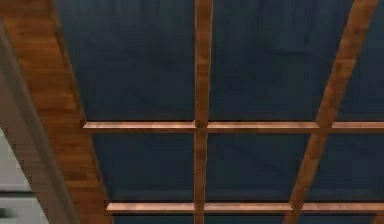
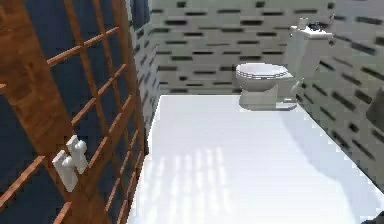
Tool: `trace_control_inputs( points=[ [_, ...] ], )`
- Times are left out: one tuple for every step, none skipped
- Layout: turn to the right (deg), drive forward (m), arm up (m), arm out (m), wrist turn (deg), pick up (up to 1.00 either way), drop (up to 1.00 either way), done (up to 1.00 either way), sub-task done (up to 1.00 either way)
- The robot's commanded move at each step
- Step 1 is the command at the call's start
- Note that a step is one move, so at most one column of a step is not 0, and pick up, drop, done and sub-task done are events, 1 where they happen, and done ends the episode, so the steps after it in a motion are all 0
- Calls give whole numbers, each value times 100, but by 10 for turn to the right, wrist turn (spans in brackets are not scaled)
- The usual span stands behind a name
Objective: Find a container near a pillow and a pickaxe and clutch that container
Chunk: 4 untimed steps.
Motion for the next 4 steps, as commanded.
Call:
trace_control_inputs(
  points=[
    [-450, 0, 0, 0, 0, 0, 0, 0, 0],
    [-450, 0, 0, 0, 0, 0, 0, 0, 0],
    [-450, 0, 0, 0, 0, 0, 0, 0, 0],
    [-450, 0, 0, 0, 0, 0, 0, 0, 0]
  ],
)
